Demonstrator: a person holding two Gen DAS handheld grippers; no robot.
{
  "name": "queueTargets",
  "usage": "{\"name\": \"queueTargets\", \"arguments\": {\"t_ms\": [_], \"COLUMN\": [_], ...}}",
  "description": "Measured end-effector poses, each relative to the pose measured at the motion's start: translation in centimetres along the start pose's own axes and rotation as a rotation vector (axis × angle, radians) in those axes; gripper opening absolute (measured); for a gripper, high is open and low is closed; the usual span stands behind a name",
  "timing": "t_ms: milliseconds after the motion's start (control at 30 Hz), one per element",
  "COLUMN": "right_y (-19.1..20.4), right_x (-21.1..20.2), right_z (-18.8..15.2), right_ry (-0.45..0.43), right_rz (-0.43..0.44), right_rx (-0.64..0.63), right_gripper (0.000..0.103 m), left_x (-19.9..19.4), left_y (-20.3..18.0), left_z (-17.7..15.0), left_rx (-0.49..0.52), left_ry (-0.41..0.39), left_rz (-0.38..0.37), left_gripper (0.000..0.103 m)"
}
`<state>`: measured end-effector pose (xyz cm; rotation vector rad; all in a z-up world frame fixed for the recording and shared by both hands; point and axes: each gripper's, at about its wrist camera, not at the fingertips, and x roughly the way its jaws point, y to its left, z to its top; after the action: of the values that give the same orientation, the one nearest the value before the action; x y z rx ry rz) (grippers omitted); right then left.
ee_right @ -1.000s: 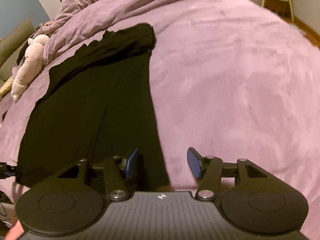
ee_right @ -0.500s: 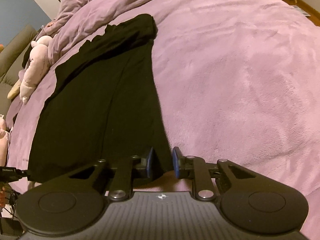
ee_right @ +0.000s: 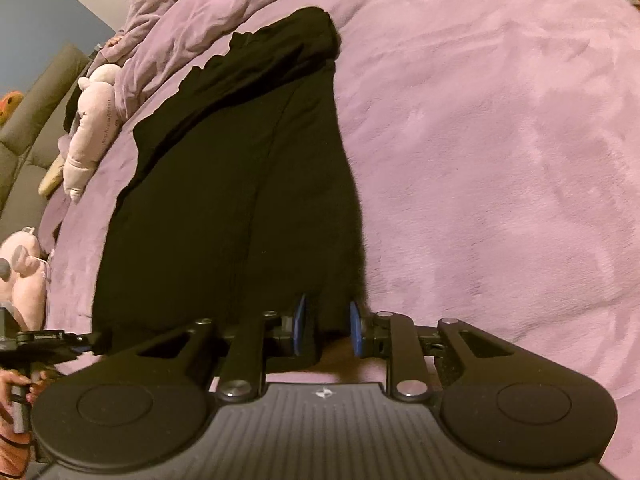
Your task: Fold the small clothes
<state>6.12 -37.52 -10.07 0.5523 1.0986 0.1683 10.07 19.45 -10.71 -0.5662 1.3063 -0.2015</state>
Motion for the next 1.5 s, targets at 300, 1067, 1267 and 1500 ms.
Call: {"name": "queueTargets", "arguments": {"t_ms": [300, 1067, 1267, 1500], "right_y": [0.6, 0.2, 2.0, 3.6], "right_x": [0.6, 0.5, 3.2, 6.9], "right_z": [0.3, 6.1, 13.2, 16.9], "right_ry": [0.028, -0.083, -0.234, -0.319], "right_rz": [-0.039, 0.175, 0.058, -0.102], "right_rx": [-0.035, 0.145, 0.044, -0.069], "right_gripper": [0.018, 0.006, 0.006, 0.011], "left_x": [-0.2, -4.1, -3.0, -0.6], "left_y": [0.4, -4.4, -5.5, -5.9], "left_z": [0.4, 6.7, 12.8, 15.5], "left_rx": [-0.039, 0.049, -0.007, 0.059], "left_ry": [0.004, -0.256, -0.443, -0.515], "left_rz": [-0.054, -0.299, -0.229, 0.002], "left_gripper": [0.034, 0.006, 0.006, 0.02]}}
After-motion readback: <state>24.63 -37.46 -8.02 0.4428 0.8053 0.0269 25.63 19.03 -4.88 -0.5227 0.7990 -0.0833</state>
